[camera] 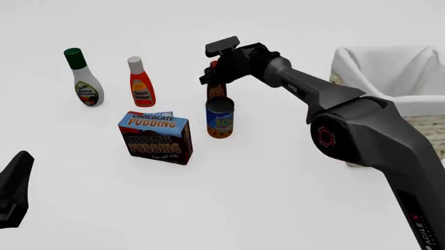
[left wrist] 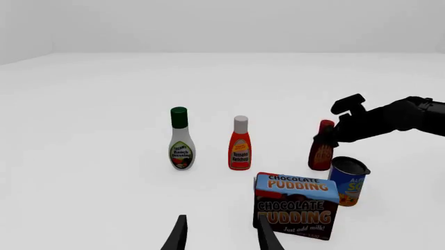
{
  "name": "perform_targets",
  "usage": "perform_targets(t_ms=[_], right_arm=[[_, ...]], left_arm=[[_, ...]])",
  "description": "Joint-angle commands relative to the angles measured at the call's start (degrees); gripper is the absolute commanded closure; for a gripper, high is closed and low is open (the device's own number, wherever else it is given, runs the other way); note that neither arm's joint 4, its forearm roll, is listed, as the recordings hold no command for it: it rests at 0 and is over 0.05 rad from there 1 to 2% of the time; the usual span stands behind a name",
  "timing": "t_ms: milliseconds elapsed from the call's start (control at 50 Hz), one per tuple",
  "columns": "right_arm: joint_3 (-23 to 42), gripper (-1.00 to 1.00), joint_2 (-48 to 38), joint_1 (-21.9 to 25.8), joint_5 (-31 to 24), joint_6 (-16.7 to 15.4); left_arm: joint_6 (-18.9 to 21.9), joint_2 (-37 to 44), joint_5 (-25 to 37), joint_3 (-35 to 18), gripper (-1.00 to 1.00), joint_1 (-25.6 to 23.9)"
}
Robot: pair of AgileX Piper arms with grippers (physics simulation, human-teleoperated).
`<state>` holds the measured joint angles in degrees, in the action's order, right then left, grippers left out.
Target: Pick the bbq sauce and place it in the basket.
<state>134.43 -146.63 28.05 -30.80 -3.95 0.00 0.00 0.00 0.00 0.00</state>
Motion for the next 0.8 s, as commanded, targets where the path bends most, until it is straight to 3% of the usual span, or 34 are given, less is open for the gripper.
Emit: perform_targets(t_ms=[20, 200, 440, 480, 640, 800], right_arm=[[2.6, 1.0, 0.8, -0.1, -1.9, 0.3], [8.0, 1.0, 0.4, 0.1, -5.9, -0.5], [7.6, 1.0, 3.3, 0.1, -7.0, -1.7], [2.5, 1.0, 6.3, -0.1, -4.6, -1.9], [1.9, 1.0, 8.2, 0.1, -5.4, -2.6], [-3.1, 1.0, 13.4, 0.7, -4.5, -3.3]], left_arm=[[0.0, 0.0, 0.0, 0.0, -1.0, 0.0], [0.0, 0.0, 0.0, 0.0, -1.0, 0.0], [0.0, 0.0, 0.0, 0.0, -1.0, 0.0], [0.0, 0.0, 0.0, 0.0, -1.0, 0.0], [0.0, 0.0, 0.0, 0.0, -1.0, 0.0], [0.0, 0.0, 0.0, 0.0, -1.0, 0.0]])
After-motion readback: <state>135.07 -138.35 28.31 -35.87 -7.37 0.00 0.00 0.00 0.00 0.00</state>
